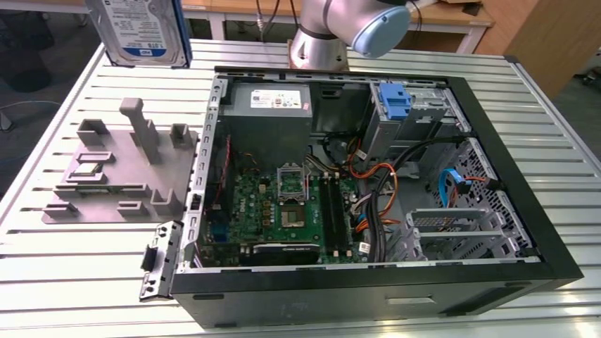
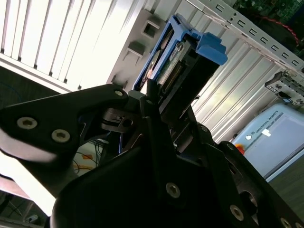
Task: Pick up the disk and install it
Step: 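Pick up the disk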
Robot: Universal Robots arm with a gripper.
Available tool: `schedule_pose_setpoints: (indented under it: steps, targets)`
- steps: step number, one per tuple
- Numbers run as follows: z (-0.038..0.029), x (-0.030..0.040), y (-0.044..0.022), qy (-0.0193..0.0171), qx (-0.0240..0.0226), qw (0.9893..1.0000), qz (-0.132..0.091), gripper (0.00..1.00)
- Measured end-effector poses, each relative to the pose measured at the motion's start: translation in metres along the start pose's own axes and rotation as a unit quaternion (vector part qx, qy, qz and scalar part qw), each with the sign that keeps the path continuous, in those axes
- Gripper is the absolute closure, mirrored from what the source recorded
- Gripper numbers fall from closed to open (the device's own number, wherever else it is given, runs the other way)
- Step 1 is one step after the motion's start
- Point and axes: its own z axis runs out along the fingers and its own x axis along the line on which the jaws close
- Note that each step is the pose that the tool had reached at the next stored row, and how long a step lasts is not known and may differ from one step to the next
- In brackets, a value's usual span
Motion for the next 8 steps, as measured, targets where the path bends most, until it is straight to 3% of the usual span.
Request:
schedule_pose_setpoints:
  steps: [8]
  targets:
    - [-0.0006, -0.0001, -0.0148, 0.0, -0.0003, 1.0, 0.0, 0.65]
